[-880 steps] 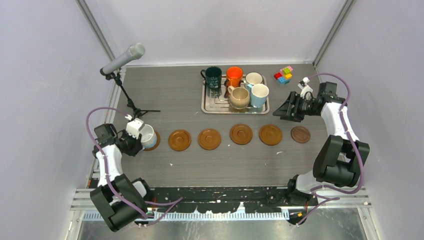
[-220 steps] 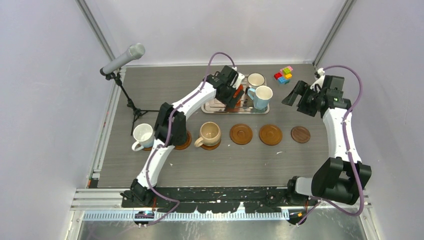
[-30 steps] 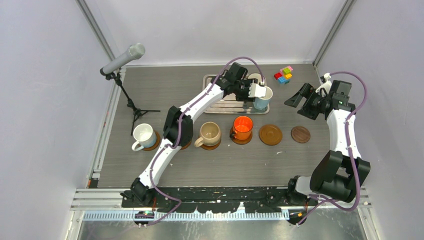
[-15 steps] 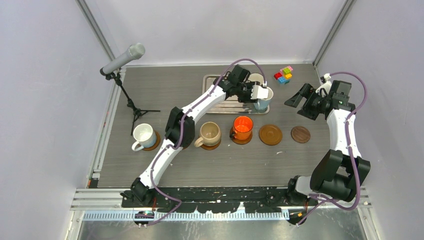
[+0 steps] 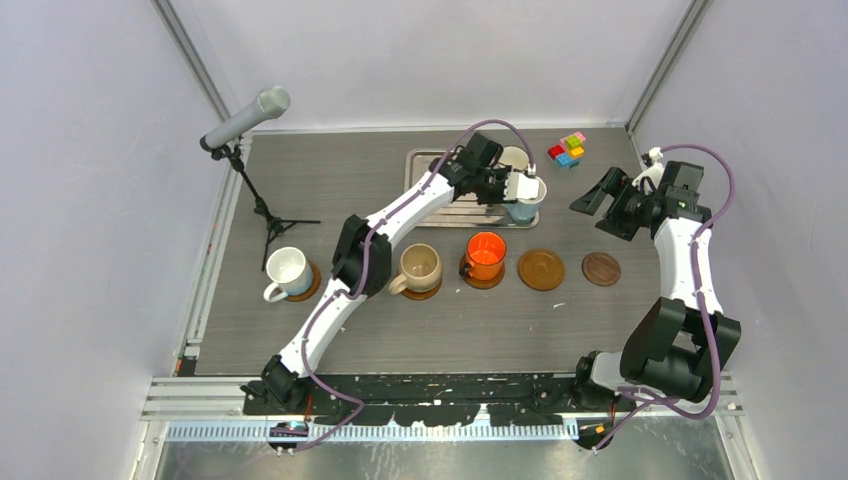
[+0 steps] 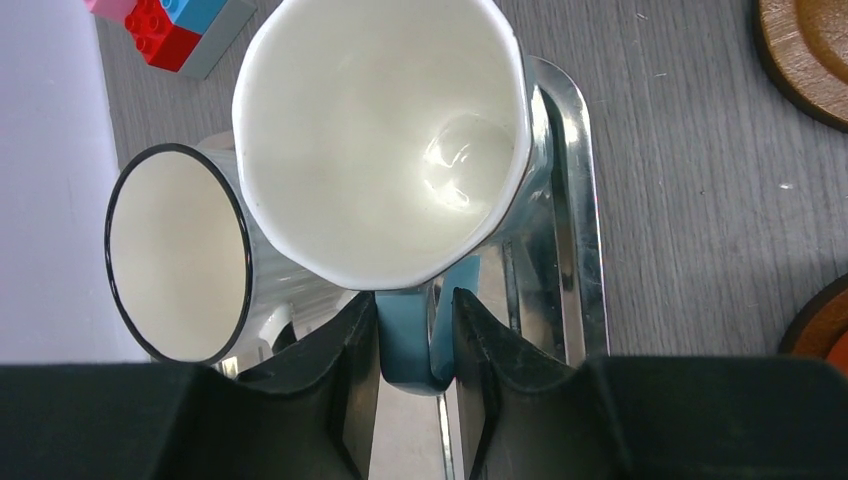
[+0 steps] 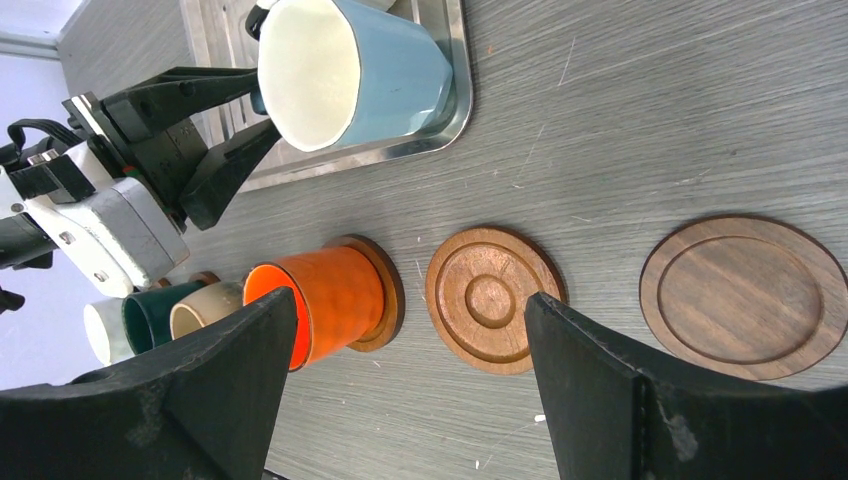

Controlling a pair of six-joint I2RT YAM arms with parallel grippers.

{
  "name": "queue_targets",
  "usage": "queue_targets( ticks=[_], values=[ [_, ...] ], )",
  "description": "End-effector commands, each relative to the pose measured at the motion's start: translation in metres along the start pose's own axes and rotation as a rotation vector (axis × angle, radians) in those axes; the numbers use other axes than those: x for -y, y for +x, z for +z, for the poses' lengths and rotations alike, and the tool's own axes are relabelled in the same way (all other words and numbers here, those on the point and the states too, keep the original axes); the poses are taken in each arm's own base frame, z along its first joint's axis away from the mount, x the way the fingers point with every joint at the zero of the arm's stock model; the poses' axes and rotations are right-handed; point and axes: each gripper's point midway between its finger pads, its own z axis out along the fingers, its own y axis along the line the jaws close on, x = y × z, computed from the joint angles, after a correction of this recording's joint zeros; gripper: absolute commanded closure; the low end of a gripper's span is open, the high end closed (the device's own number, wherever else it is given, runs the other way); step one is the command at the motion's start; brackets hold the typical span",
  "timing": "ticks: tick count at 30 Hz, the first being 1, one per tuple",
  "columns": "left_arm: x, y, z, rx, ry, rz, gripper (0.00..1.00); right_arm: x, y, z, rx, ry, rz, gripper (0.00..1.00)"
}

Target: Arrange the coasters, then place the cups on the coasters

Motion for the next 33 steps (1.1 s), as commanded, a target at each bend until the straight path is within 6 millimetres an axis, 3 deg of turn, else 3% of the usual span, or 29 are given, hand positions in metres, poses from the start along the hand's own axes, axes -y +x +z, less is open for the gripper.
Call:
queue_targets(
  ticks=[1,9,11,14,22,28,33],
  values=[
    [0.000,-0.005,0.009,0.002,-0.018,-0.009,0.68,-0.002,-0.006,-0.002,0.018,-0.017,-0.010,0.12],
    [0.002,-0.001,0.015,-0.010,-0.021,-0.006,0.69,-0.001,-0.005,-0.001,0.015,-0.014,0.000,0.12],
    [0.003,-0.002,0.016,-0.008,-0.022,-0.007,0.89,0.000,-0.006,-0.001,0.016,-0.013,0.000,0.12],
    [0.001,-0.009,0.014,0.005,-0.033,-0.005,0.99,0.001,-0.006,-0.002,0.018,-0.011,0.003,0.12],
    [-0.026,-0.032,-0.007,0.042,-0.151,-0.109,1.00,0.000,-0.007,-0.003,0.019,-0.019,0.009,0.12],
    [-0.036,-0.065,-0.038,0.124,-0.192,-0.188,1.00,0.000,-0.008,-0.004,0.025,-0.020,0.009,0.12],
    [-0.048,-0.079,-0.059,0.153,-0.254,-0.248,1.00,0.000,-0.009,-0.006,0.031,-0.022,0.014,0.12]
  ],
)
